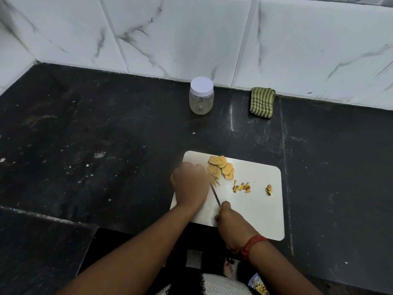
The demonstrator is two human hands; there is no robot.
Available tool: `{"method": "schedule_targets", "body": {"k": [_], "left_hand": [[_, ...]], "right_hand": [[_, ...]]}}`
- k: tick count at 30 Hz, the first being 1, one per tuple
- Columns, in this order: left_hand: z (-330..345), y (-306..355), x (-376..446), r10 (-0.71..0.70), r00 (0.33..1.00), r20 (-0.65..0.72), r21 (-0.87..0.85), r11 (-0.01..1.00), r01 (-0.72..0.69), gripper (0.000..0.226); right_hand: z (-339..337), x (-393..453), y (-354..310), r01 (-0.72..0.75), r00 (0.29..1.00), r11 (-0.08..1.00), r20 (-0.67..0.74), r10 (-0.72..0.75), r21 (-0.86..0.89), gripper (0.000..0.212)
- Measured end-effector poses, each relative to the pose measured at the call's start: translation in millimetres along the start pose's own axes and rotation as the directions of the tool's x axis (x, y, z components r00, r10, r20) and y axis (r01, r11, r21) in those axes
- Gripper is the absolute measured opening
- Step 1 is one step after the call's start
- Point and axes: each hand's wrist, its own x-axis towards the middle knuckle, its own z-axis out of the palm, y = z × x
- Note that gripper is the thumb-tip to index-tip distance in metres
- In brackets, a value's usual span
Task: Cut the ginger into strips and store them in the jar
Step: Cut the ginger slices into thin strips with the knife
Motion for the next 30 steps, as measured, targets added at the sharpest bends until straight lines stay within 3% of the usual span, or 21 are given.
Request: {"method": "schedule_targets", "body": {"k": [4,8,11,16,30], "left_hand": [[0,-1,0,0.01,1.0,0.003,-0.001,1.0,-0.01,0.003],[-2,-8,-1,0.054,0.998,0.011,-0.011,0.998,-0.054,0.005],[-4,-17,-2,0.105,0.994,0.011,-0.023,0.994,-0.105,0.011],[-3,-20,-5,0.166,0.986,0.004,-0.01,0.986,-0.166,0.016],[-1,-20,-4,0.16,0.987,0.019,-0.048,0.986,-0.159,0.016]], "right_hand": [[-1,-12,6,0.009,0.999,1.0,0.038,-0.008,-0.026,0.018],[-11,-16,11,0.009,1.0,0.994,-0.012,-0.008,0.109,0.005],[-18,-17,16,-0.028,0.999,0.983,-0.03,0.034,0.179,0.011],[-20,-15,17,-0.028,0.999,0.985,-0.021,0.032,0.168,0.011],[-22,-5,6,0.008,1.0,0.995,0.013,-0.01,0.098,0.008]]}}
